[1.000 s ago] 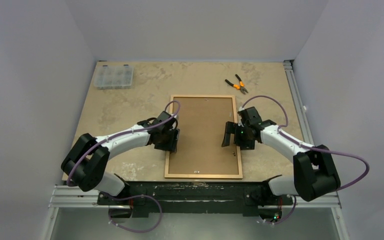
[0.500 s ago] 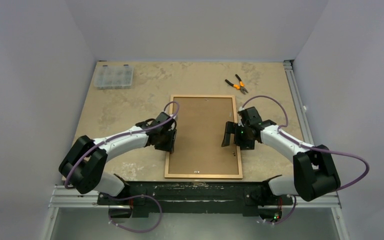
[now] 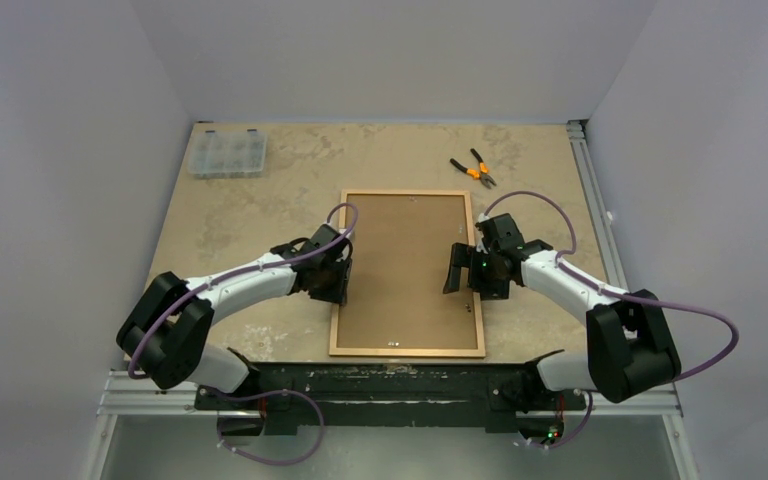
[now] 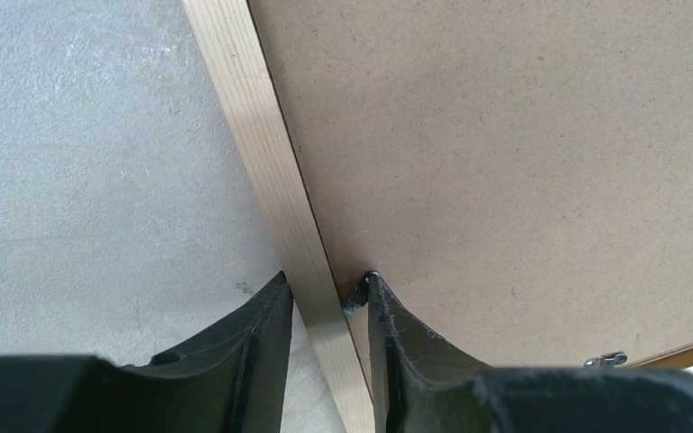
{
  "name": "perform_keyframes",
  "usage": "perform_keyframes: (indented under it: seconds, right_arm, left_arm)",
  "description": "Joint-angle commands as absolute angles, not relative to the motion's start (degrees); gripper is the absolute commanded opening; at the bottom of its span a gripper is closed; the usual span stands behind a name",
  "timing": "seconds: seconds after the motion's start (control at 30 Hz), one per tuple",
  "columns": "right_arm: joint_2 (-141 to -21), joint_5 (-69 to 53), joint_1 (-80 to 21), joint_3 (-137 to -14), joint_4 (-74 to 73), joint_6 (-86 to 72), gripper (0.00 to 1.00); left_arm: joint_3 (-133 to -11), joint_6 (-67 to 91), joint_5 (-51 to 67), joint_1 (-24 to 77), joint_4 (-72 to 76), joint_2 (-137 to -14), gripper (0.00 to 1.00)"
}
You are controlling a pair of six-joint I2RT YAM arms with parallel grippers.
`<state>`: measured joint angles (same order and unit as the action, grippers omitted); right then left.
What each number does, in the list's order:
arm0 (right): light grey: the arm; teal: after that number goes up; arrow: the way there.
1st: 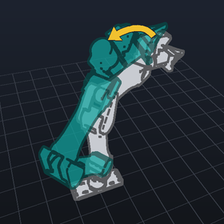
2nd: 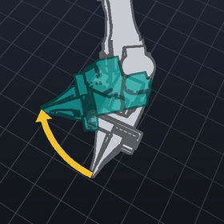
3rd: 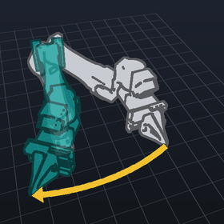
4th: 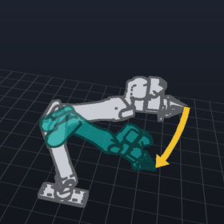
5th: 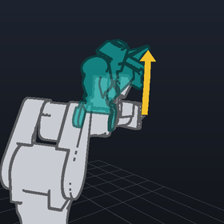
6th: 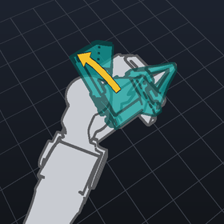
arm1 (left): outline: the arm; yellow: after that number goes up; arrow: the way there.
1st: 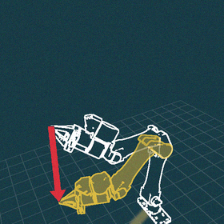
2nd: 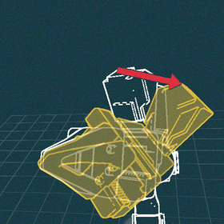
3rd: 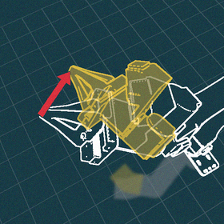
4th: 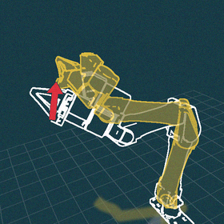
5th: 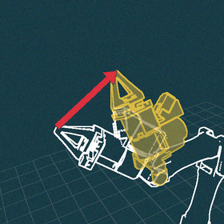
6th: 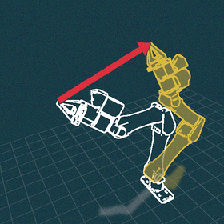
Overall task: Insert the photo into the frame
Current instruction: Install the photo frame at the center of the board.
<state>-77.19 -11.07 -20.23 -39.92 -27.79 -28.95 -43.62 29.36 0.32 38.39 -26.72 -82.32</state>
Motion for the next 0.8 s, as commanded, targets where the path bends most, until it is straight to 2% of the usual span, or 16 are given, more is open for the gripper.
perform_keyframes:
  seconds: [0.0,0.3,0.4,0.47,0.57,0.63,0.7,0.77]
  right_arm:
    - [-77.87,-12.57,-20.55,-38.98,-25.73,-29.36,0.93]
    - [-77.49,-12.16,-20.55,-39.02,-26.08,-29.31,0.93]
    - [-77.18,-11.96,-20.55,-39.19,-26.40,-29.20,0.93]
    - [-77.09,-11.87,-20.52,-39.29,-26.51,-29.06,0.93]
    - [-77.16,-11.87,-20.57,-39.33,-26.54,-28.96,0.93]
    - [-77.09,-12.06,-20.56,-39.29,-26.54,-29.01,0.93]
    - [-76.80,-12.11,-20.54,-39.37,-26.61,-29.09,0.93]
    - [-76.46,-12.33,-20.55,-39.44,-26.76,-29.07,0.93]
  left_arm:
    - [-43.15,27.84,1.20,39.47,-24.70,-82.68,0.00]
    - [-42.25,29.60,0.73,39.46,-24.21,-80.53,0.00]
    - [-41.87,30.17,0.65,39.42,-23.79,-79.64,0.08]
    - [-41.75,30.33,0.29,39.42,-23.56,-79.46,0.09]
    - [-41.83,30.41,0.30,39.38,-23.26,-80.03,0.03]
    - [-41.79,30.46,0.72,39.39,-22.97,-80.19,0.02]
    - [-41.64,30.70,1.71,39.38,-22.45,-79.49,0.07]
    - [-41.26,31.18,3.19,39.38,-21.74,-77.85,0.20]
